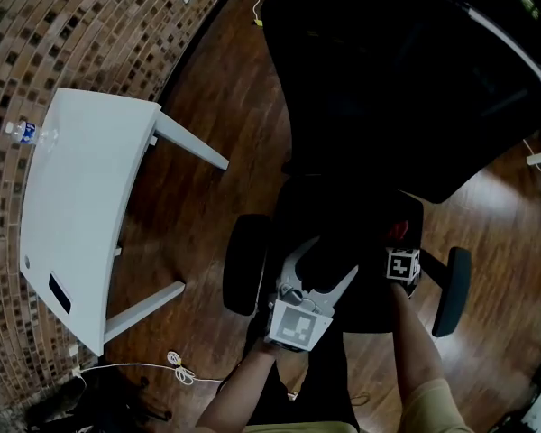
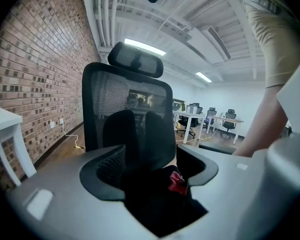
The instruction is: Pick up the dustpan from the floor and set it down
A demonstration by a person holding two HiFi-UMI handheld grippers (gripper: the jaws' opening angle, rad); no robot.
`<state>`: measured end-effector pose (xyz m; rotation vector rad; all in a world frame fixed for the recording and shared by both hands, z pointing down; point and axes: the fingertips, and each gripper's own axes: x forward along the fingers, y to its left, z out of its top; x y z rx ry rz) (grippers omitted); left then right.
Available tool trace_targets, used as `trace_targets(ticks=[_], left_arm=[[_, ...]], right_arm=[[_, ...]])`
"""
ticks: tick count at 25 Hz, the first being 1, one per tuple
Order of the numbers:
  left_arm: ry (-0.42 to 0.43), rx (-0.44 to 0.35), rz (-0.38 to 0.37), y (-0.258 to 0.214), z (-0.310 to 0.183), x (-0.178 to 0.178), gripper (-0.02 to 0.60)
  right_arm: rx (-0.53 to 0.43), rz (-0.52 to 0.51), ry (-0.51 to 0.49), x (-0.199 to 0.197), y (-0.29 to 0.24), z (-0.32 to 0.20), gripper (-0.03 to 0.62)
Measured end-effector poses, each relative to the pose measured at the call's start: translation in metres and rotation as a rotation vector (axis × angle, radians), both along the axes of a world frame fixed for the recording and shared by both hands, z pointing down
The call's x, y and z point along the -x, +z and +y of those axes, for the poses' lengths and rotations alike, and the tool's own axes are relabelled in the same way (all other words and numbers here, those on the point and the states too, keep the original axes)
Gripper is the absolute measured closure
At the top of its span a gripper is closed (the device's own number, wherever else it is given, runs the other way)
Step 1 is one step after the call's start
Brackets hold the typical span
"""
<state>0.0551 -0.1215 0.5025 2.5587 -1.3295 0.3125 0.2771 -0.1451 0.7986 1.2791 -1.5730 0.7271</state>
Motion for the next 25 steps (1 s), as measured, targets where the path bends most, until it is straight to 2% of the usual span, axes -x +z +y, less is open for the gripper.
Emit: trace_targets(ticks=[3, 5, 8, 12, 15, 17, 20, 23, 25], left_arm=[[-0.045, -0.025, 0.028, -0.009, -0.004, 0.010, 0.282], [-0.077, -0.024, 0.043, -0.013, -0.005, 0.023, 0.282], [-0.120, -0.005, 0.020, -0.014, 0.000, 0.051, 0.267], [-0.192, 0.018, -0.036, -0.018, 0.011, 0.100, 0.267], [-0.178, 0.026, -0.025, -0.023, 0.014, 0.114, 0.266], [-0.132, 0.041, 0.008, -0.022, 0.015, 0.107, 0.215], [-0.081, 0.053, -0.007, -0.013, 0.008, 0.089, 0.208], [-0.033, 0.061, -0.013, 0.001, 0.003, 0.063, 0.241], [0.008, 0.067, 0.006, 0.007, 0.002, 0.040, 0.244]], right_arm=[[-0.068, -0.128, 0.002, 0.038, -0.011, -0.006, 0.510], [-0.101, -0.239, -0.038, 0.081, -0.020, -0.011, 0.510], [-0.117, -0.433, -0.104, 0.161, -0.029, -0.011, 0.509], [-0.066, -0.612, -0.243, 0.276, -0.038, 0.001, 0.507], [-0.017, -0.638, -0.324, 0.327, -0.039, 0.014, 0.507], [0.007, -0.610, -0.308, 0.325, -0.030, 0.019, 0.507], [0.032, -0.533, -0.226, 0.286, -0.008, 0.025, 0.508], [0.034, -0.423, -0.143, 0.216, 0.010, 0.029, 0.508], [0.014, -0.314, -0.113, 0.151, 0.017, 0.030, 0.508]])
